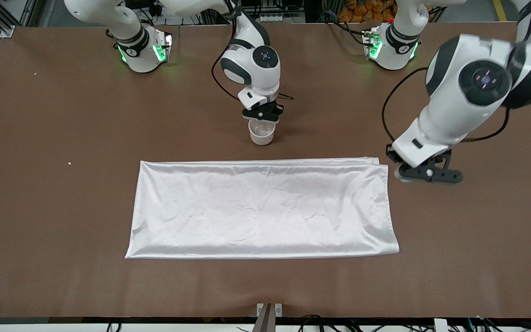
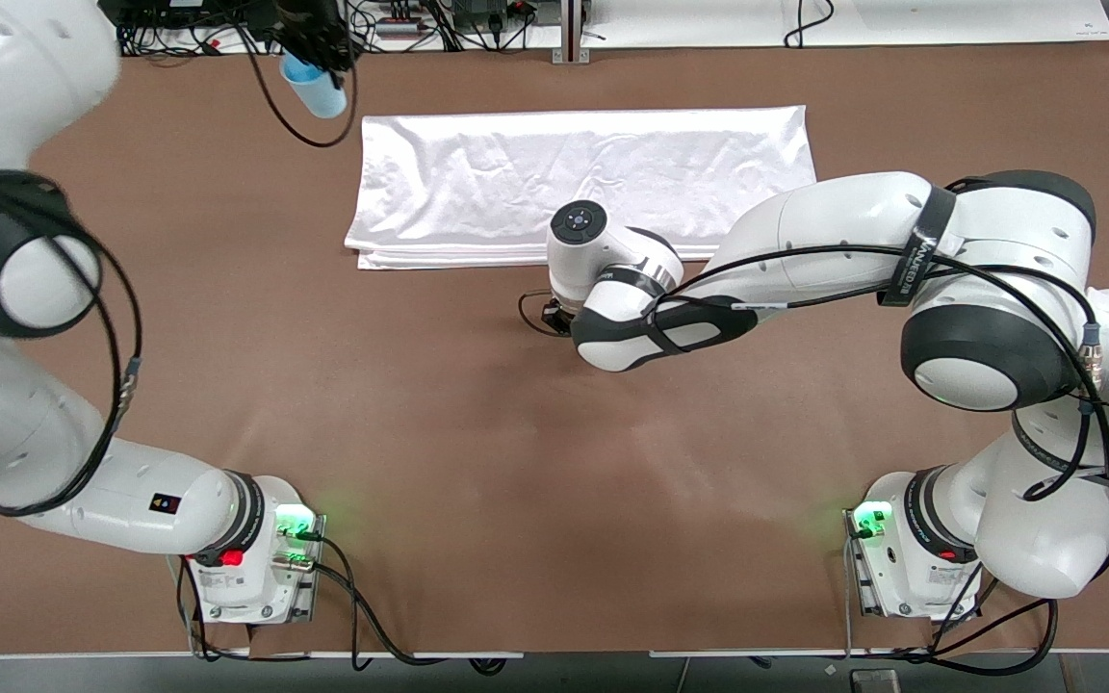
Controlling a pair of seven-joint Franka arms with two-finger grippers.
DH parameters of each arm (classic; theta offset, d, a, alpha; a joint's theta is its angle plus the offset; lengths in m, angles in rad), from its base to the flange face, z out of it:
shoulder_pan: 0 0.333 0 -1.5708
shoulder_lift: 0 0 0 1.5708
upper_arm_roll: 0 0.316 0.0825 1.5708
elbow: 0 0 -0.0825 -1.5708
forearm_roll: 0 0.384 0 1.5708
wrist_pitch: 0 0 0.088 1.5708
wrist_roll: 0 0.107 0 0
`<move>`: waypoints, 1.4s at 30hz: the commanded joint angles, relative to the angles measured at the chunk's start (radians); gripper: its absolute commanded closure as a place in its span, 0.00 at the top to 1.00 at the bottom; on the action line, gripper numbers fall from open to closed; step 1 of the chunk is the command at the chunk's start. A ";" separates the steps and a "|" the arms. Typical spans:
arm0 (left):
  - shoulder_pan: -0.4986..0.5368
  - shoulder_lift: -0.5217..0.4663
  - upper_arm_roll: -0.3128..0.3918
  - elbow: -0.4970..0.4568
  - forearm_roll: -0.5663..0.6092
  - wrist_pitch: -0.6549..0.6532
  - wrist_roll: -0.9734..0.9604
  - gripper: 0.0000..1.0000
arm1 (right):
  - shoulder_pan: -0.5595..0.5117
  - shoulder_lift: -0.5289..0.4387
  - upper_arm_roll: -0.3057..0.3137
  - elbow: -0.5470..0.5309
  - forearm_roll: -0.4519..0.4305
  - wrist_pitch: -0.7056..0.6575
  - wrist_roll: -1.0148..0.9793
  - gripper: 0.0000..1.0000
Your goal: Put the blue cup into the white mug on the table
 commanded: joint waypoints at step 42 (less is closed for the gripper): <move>0.013 -0.181 -0.094 -0.036 -0.047 -0.177 0.083 0.00 | 0.017 -0.011 -0.003 0.260 -0.033 -0.322 0.142 1.00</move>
